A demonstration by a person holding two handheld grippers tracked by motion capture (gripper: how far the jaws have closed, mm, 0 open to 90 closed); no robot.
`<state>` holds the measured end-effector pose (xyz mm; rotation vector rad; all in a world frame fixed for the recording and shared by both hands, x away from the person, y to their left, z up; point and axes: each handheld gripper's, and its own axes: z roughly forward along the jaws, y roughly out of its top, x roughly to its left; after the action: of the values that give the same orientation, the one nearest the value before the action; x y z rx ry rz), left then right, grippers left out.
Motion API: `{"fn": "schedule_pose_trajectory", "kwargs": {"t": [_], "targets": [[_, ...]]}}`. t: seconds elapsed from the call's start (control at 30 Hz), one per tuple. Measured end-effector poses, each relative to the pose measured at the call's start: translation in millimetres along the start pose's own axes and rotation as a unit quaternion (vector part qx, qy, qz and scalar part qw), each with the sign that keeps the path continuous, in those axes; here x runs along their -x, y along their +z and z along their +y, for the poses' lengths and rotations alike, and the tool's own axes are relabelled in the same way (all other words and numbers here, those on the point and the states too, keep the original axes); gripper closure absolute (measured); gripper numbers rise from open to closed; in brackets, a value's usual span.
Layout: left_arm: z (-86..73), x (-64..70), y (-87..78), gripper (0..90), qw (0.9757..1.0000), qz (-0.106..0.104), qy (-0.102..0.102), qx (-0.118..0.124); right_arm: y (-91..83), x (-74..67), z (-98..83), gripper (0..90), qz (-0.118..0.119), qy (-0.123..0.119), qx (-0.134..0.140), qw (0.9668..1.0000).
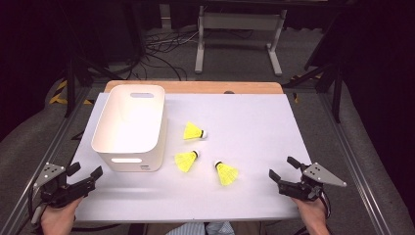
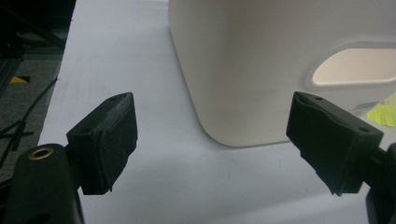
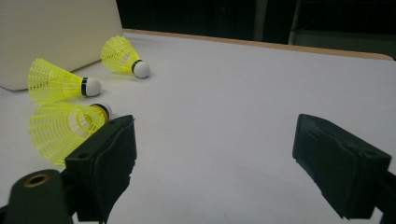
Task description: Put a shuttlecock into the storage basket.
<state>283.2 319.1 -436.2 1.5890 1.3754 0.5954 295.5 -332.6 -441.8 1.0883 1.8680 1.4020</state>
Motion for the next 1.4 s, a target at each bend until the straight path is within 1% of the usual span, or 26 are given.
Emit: {"fn": "schedule_pose_trajectory", "kwargs": {"t": [0.27,0.4,0.57,0.77,0.8,0.83,1.07,1.33,1.4], "targets": [[2.6,-5.3,1.8,17.1,0.9999,0.012,-0.006,0.002,0.2,-0.1,-0.1,14.1,0.0,-0.002,-0.001,1.0],[4.7,-7.7,4.3,17.1,0.9998,0.017,-0.005,0.003,0.3,-0.1,-0.1,14.1,0.0,-0.001,-0.002,1.0],[6.5,-12.3,8.2,17.1,0.9997,0.026,-0.005,-0.002,0.3,0.0,-0.1,14.1,0.0,-0.001,-0.002,1.0],[8.7,-15.9,10.4,17.1,0.9994,0.034,-0.009,0.0,0.2,0.1,-0.1,14.1,-0.001,-0.001,-0.002,1.0],[9.5,-17.0,11.0,17.1,0.9993,0.036,-0.007,-0.001,0.2,0.1,-0.1,14.1,-0.001,-0.001,-0.002,1.0],[9.9,-17.2,11.6,17.1,0.9993,0.035,-0.01,-0.001,0.3,0.1,-0.1,14.1,-0.001,-0.001,-0.002,1.0],[13.0,-19.6,16.2,17.1,0.999,0.044,-0.009,-0.002,0.2,0.1,-0.1,14.1,0.0,-0.002,-0.002,1.0],[15.5,-21.8,20.2,17.2,0.999,0.044,-0.012,-0.005,0.3,0.1,-0.1,14.1,0.0,-0.003,-0.002,1.0],[16.4,-22.7,21.7,17.2,0.9988,0.047,-0.012,-0.006,0.1,-0.1,-0.1,14.2,0.001,-0.003,-0.002,1.0]]}}
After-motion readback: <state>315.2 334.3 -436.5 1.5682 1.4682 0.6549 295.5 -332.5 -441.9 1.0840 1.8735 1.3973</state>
